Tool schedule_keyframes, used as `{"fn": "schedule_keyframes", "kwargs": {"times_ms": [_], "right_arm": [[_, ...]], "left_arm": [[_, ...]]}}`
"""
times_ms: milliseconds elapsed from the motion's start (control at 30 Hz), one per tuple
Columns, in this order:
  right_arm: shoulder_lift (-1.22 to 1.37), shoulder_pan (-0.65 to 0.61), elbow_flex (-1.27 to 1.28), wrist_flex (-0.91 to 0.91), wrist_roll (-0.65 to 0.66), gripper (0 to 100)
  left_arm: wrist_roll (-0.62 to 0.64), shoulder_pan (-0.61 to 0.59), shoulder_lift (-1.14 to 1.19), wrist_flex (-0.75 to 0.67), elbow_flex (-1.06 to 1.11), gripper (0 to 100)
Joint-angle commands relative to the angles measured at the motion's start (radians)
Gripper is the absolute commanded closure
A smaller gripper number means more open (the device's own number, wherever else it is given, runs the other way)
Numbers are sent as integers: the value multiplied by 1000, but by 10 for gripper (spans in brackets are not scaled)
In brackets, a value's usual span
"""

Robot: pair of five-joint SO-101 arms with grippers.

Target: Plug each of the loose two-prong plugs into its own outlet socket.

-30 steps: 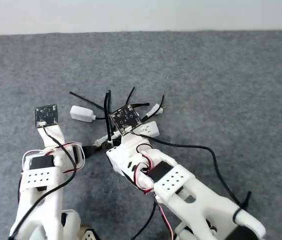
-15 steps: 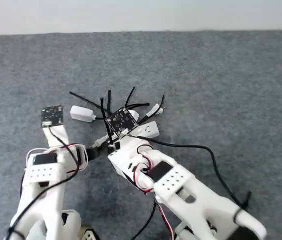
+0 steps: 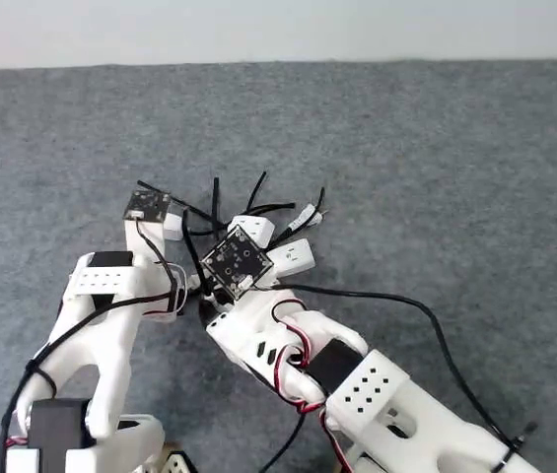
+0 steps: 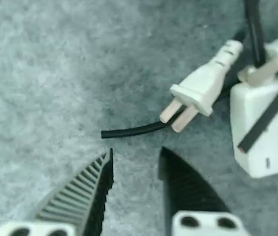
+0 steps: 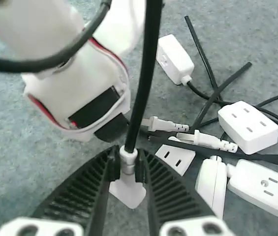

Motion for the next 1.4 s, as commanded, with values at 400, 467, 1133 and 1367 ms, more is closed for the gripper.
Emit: {"fn": "schedule_keyframes", "kwargs": {"times_ms": [400,467,1133,1367], "right_arm": [[-36,59,-14,41,69,991],[-36,59,-14,41,69,991],[-25,62,-14,16,144,991],[41,62,-17,-21,259,991]], "left_arm": [[-519,78,-350,2,246,988],[-546,104,-410,21,286,988],[-423,20,-563,-87,380,985],[-242,-94,-563,-149,331,983]]}}
